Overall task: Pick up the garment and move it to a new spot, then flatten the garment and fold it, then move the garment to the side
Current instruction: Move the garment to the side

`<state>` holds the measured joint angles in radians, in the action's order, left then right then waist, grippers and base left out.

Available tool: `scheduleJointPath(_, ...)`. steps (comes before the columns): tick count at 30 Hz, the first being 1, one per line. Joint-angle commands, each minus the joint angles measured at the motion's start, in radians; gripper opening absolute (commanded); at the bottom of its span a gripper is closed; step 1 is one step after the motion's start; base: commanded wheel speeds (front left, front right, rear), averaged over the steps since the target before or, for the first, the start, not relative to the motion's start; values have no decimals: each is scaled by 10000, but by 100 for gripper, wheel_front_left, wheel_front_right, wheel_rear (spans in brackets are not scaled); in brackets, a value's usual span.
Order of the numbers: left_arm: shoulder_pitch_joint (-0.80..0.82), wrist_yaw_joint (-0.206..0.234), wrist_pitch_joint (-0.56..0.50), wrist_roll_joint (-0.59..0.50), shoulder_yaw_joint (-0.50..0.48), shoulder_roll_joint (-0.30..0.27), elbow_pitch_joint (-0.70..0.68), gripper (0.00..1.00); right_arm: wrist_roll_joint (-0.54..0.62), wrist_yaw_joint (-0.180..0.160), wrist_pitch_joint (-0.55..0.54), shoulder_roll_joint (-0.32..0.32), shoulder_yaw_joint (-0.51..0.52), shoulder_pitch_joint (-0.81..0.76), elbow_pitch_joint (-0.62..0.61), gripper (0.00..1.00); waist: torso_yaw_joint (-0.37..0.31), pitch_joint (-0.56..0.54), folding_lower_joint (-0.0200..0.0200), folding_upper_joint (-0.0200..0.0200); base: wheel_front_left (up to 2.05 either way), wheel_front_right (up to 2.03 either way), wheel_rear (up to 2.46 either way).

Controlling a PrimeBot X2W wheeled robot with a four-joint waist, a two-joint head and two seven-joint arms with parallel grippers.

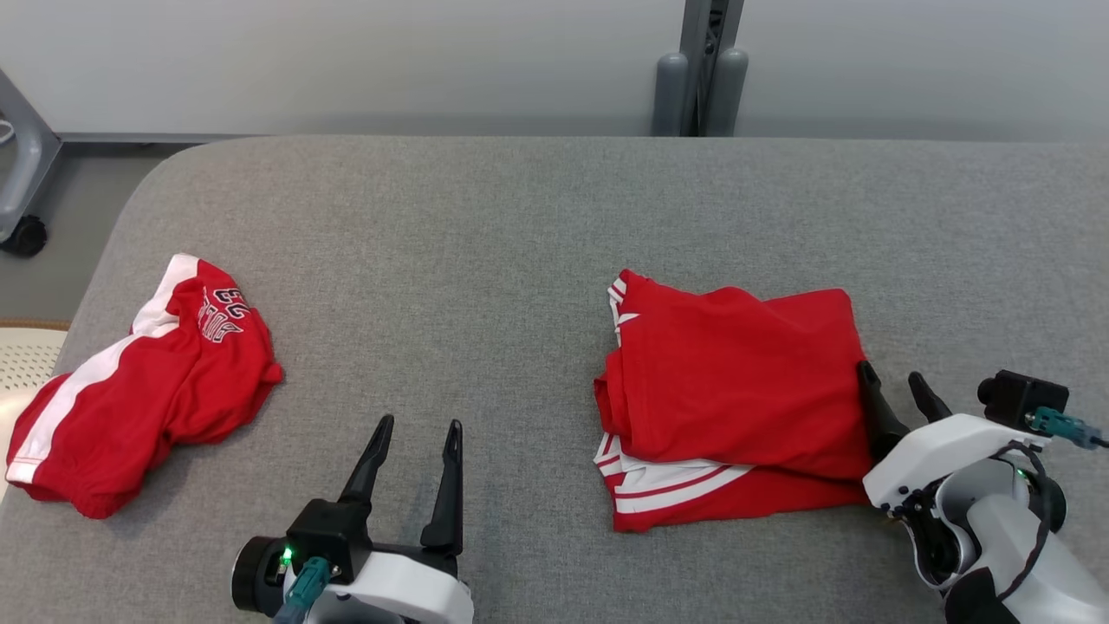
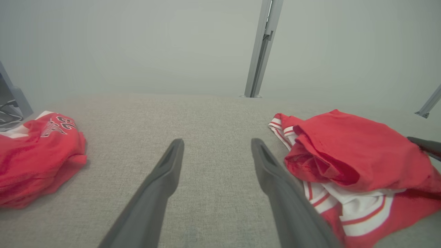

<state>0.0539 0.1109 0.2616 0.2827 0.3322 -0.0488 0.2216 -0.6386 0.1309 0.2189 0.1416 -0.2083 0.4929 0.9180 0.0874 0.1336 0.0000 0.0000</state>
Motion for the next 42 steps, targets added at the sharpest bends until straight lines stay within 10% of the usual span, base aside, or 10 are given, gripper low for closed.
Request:
scheduleJointPath(1,284,-48,40,16,-27,-36,-12,100,-99,-3,-63,69,-176,244,243,100,94,181,0,0,0,0,0)
scheduleJointPath(9,531,23,40,-19,56,-39,-1,100,-531,-3,-619,-1,-1205,575,1174,100,188,546,0,0,0,0,0)
scheduleJointPath(10,564,32,40,-44,60,-39,-3,100,-581,-3,-576,10,-1296,606,1227,47,186,591,0,0,0,0,0)
scheduleJointPath(12,600,36,40,-84,57,-39,-15,100,-651,-3,-431,49,-1483,702,1292,0,177,660,0,0,0,0,0)
scheduleJointPath(26,775,10,40,-334,-112,-38,-83,100,-386,-5,489,386,-2017,1690,734,0,-626,1062,0,0,0,0,0)
scheduleJointPath(42,1311,-211,40,-976,-378,-321,-244,100,1121,-3,494,-72,82,1204,-1882,0,-3143,1720,0,0,0,0,0)
